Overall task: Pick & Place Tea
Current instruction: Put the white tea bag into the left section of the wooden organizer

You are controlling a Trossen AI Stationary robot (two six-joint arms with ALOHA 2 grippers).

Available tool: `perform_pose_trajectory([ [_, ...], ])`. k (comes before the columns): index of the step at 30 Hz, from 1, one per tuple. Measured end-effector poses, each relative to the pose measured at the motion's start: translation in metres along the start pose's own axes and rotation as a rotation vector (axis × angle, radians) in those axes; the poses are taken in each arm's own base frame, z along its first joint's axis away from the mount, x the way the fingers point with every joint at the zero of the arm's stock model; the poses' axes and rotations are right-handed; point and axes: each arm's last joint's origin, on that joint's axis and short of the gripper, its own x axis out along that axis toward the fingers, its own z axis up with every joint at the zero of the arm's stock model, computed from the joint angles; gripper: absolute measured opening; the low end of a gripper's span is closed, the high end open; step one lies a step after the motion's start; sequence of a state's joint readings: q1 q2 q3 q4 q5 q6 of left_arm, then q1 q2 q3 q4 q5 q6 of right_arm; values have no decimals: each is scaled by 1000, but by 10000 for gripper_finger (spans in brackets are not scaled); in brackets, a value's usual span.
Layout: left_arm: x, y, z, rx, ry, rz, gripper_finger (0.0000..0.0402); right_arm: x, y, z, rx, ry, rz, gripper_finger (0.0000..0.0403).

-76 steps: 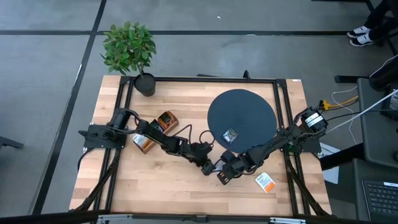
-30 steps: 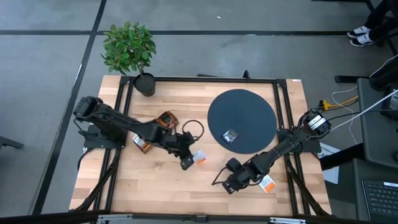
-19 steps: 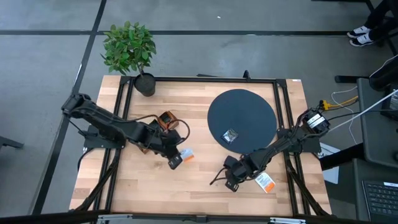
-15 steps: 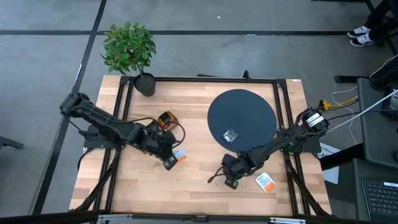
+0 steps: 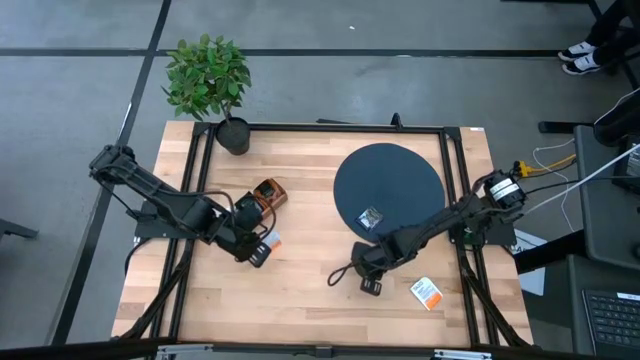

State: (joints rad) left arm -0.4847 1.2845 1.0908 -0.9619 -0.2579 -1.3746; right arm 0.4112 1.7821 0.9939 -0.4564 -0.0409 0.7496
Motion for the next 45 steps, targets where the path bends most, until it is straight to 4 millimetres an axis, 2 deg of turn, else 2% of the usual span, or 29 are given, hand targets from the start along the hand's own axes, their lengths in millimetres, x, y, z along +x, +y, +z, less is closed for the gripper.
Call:
perform_pose_trajectory([
  [7, 0, 2, 0, -5, -16, 23, 2, 0, -3, 8, -1, -35, 27, 54],
  [17, -1, 6, 2, -11, -96, 76, 2, -2, 4, 19, 0, -147, 101, 54],
  [28, -1, 11, 1, -45, -89, 118, 2, -3, 6, 22, 26, -169, 126, 54],
  [34, -16, 18, -4, -110, -106, 91, 2, -2, 5, 21, 23, -162, 119, 54],
  [40, -34, 37, -14, -197, -107, 166, 2, -2, 3, 22, -2, -158, 112, 54],
  [45, -38, 45, -22, -222, -42, 243, 2, -2, -2, 25, -8, -144, 112, 54],
])
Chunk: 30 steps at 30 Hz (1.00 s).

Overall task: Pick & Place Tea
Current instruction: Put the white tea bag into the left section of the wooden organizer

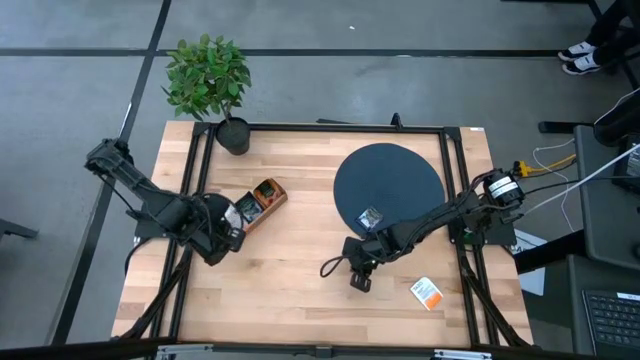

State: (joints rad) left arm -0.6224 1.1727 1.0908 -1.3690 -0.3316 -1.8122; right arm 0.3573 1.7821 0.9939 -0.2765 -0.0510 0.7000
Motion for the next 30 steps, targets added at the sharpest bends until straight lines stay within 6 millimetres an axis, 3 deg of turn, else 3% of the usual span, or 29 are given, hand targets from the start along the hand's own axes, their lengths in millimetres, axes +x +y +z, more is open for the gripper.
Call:
perform_pose_trajectory([
  [8, 0, 5, -2, -9, -16, 37, 2, 0, -3, 2, -11, 2, -2, 54],
  [30, 42, 33, -10, -22, -31, 139, 2, 0, -7, 5, -9, 0, -9, 54],
])
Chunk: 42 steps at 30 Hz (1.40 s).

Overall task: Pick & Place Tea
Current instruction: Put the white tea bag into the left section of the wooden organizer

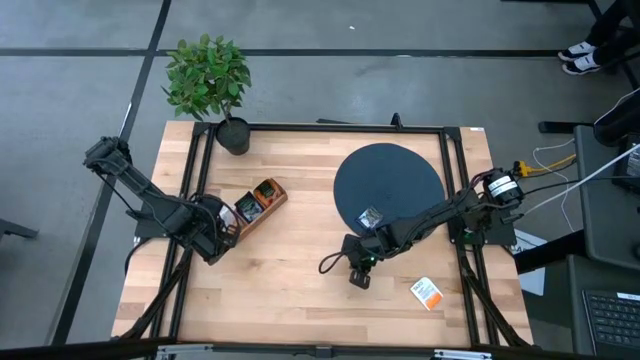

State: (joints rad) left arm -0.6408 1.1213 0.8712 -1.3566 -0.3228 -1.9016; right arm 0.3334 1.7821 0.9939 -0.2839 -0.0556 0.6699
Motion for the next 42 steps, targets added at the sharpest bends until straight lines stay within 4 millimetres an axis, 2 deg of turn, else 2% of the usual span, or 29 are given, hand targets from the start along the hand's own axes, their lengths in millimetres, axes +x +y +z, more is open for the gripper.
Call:
perform_pose_trajectory([
  [5, 12, 4, -2, -15, -28, 20, 2, 0, 0, 0, 4, 0, -1, 54],
  [12, 31, 1, -10, -38, -11, -46, 2, 0, -2, 2, 16, -3, -3, 54],
  [16, 34, 1, -11, -36, -13, -43, 2, 0, -3, 3, 20, -4, -4, 54],
  [26, 34, 3, -12, 3, 42, -16, 6, 0, -3, 3, 21, -4, -4, 54],
  [35, 32, 2, -12, 2, 44, -18, 65, 0, -3, 2, 21, 12, 16, 54],
  [39, 20, -2, -7, 16, 5, -41, 78, 0, -2, 2, 18, 26, 35, 54],
  [42, 2, -6, -1, 7, -59, -83, 78, 0, -2, 1, 17, 40, 51, 54],
])
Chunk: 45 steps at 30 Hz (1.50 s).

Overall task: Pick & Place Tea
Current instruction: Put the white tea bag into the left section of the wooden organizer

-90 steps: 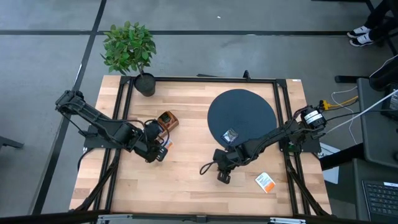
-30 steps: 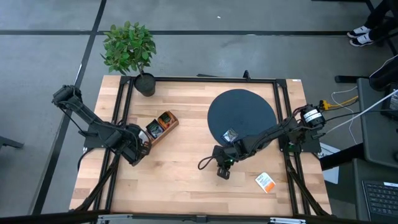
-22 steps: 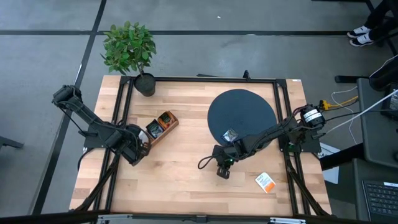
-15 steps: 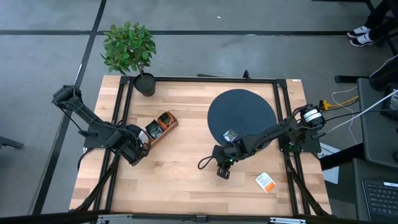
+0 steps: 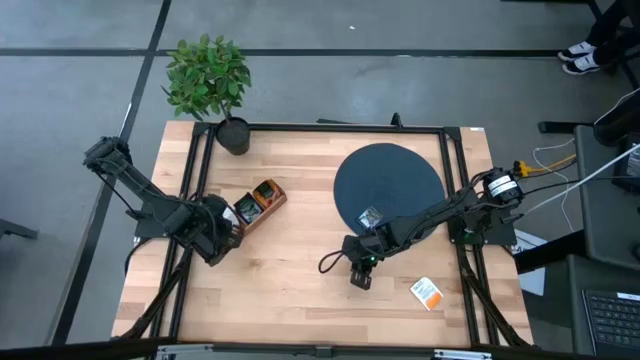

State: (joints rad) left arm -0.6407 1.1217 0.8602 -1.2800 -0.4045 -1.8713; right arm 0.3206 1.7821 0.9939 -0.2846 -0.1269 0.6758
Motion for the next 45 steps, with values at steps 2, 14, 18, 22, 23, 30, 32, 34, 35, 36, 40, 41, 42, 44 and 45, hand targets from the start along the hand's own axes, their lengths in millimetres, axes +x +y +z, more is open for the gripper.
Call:
perform_pose_trajectory([
  [2, -12, -6, 6, -3, -52, -52, 77, 0, 0, 0, 0, 5, 4, 54],
  [14, -54, -73, 24, 112, -325, -575, 74, -17, 26, 9, 49, 15, 134, 54],
  [18, -43, -97, 32, 167, -405, -585, 74, -43, 38, 7, 150, 13, 116, 54],
  [22, -19, -122, 40, 129, -413, -571, 74, -77, 48, -9, 301, 54, 23, 54],
  [23, -12, -129, 40, 125, -393, -579, 74, -86, 51, -15, 340, 62, -8, 54],
  [30, 40, -171, 30, 183, -108, -687, 74, -131, 59, -65, 644, 167, -298, 54],
  [32, 53, -178, 27, 209, -19, -712, 74, -133, 62, -79, 708, 184, -367, 54],
  [34, 67, -185, 25, 226, 54, -734, 74, -129, 64, -90, 760, 191, -400, 54],
  [35, 72, -187, 23, 237, 84, -736, 74, -125, 65, -93, 776, 195, -403, 54],
  [36, 77, -188, 22, 253, 107, -742, 74, -121, 66, -97, 790, 203, -408, 54],
  [40, 90, -193, 21, 306, 175, -762, 74, -100, 61, -115, 834, 266, -507, 54],
  [41, 91, -193, 21, 315, 185, -771, 74, -94, 59, -120, 843, 289, -536, 54],
  [42, 92, -194, 22, 322, 193, -777, 75, -89, 57, -125, 857, 314, -554, 54],
  [44, 92, -193, 22, 346, 203, -784, 75, -78, 55, -134, 879, 357, -572, 54],
  [45, 92, -194, 22, 359, 202, -793, 75, -73, 54, -138, 890, 368, -572, 54],
])
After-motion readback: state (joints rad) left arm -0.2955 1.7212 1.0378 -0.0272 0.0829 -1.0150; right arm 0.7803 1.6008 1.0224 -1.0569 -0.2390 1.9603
